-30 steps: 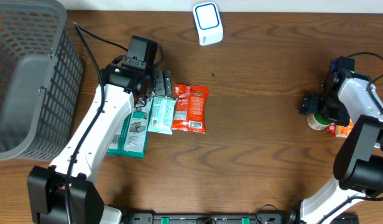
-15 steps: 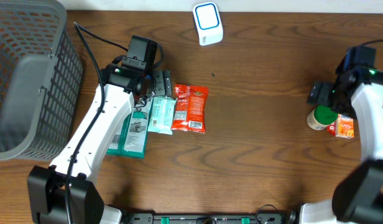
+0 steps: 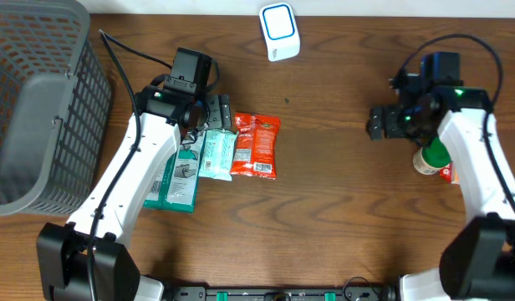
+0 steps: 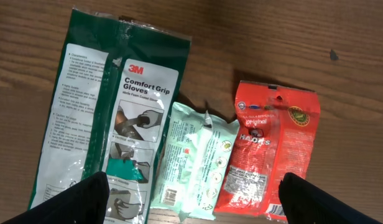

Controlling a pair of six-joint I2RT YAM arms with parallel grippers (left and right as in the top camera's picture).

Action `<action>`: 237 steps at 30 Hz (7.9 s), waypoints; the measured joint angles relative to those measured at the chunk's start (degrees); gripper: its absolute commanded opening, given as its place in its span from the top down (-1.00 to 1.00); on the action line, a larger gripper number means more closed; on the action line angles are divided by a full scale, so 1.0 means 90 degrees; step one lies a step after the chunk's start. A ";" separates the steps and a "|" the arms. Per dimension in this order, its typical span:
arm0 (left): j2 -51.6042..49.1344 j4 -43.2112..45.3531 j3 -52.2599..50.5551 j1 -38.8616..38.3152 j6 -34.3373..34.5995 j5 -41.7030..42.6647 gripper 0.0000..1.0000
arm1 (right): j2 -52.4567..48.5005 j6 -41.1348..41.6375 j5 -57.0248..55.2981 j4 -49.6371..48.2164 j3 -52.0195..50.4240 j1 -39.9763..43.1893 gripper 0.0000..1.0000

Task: Scan the item barcode

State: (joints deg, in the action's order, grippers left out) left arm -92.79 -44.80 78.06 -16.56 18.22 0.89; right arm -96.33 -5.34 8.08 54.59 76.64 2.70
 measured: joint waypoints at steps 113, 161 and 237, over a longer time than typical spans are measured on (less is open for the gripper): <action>-0.1348 0.1253 -0.0940 -0.0602 0.0022 0.1537 0.85 | -0.1518 0.2416 0.3004 -0.2028 -0.0080 -0.2142 -0.40; -0.1826 0.1739 -0.1056 -0.1253 0.0330 0.0884 0.83 | -0.2042 0.2965 0.3398 -0.3118 -0.0772 -0.2242 -0.35; -0.2069 0.2191 -0.0928 -0.0976 0.0471 0.2829 0.82 | -0.2042 0.2285 0.3538 -0.3174 -0.0775 -0.1559 -0.37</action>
State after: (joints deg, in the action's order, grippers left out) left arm -111.42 -25.08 69.71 -25.34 22.46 26.35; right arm -114.72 15.22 39.92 26.02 69.67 -11.33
